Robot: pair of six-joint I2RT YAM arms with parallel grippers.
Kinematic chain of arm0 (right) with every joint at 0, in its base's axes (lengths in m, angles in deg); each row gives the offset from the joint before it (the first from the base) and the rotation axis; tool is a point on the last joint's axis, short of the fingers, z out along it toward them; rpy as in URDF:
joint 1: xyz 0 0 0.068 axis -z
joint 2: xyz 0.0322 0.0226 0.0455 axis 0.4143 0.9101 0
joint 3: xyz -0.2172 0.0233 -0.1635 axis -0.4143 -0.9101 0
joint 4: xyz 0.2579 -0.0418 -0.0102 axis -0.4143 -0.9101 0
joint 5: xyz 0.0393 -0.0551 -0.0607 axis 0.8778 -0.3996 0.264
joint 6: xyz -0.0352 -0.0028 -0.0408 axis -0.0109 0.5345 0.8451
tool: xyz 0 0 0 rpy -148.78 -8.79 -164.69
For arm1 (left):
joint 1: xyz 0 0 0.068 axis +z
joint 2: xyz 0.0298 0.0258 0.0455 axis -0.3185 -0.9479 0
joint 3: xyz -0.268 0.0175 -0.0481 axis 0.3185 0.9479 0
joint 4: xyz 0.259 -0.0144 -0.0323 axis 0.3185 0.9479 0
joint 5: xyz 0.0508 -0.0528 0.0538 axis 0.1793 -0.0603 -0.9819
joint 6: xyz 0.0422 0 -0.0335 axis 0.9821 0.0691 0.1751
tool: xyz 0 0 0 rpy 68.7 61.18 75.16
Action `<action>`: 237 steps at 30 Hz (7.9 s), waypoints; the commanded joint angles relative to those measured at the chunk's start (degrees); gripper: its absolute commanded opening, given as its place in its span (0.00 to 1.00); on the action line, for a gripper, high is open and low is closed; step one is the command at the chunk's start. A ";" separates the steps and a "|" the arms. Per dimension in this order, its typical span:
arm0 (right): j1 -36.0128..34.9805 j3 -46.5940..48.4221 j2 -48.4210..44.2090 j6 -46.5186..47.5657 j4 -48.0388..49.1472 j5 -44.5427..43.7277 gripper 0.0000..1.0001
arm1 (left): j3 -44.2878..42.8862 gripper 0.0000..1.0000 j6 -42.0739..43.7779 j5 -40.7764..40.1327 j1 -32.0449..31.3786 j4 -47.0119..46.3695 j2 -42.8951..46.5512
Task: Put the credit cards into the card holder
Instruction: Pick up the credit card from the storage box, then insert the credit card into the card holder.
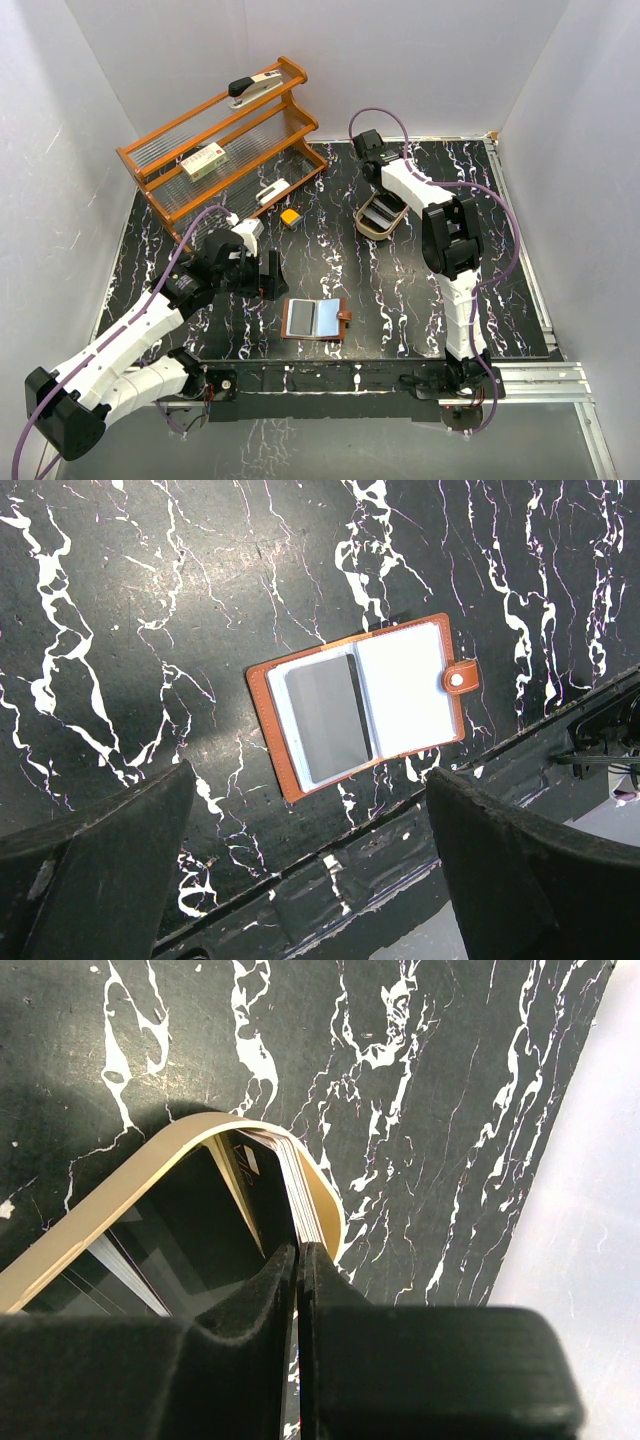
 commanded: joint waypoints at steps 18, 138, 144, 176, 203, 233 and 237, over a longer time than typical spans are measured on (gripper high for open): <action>0.24 1.56 -9.52 -6.81 -5.76 2.24 0.00 | 0.26 0.99 -1.38 -5.78 -0.05 1.90 -0.57; -27.76 -65.29 -56.96 -63.75 21.79 42.19 0.32 | 15.56 0.00 -23.76 25.95 2.58 -34.61 -17.32; -29.40 -64.76 -52.75 -60.44 20.54 39.13 0.29 | 16.53 0.00 -23.14 26.51 2.58 -36.83 -19.49; -29.56 -68.64 -46.88 -55.96 20.70 34.53 0.20 | 19.25 0.00 -22.60 23.88 2.58 -41.01 -25.40; -29.56 -70.23 -47.79 -56.45 21.21 34.01 0.19 | 22.05 0.00 -26.25 19.53 1.70 -51.41 -30.60; -29.52 -68.64 -52.78 -57.76 20.52 36.58 0.25 | 17.36 0.48 -26.92 11.68 -0.84 -36.42 -20.28; -29.56 -69.92 -51.95 -58.90 23.64 37.91 0.25 | 17.77 0.50 -27.04 11.66 -0.84 -36.48 -20.69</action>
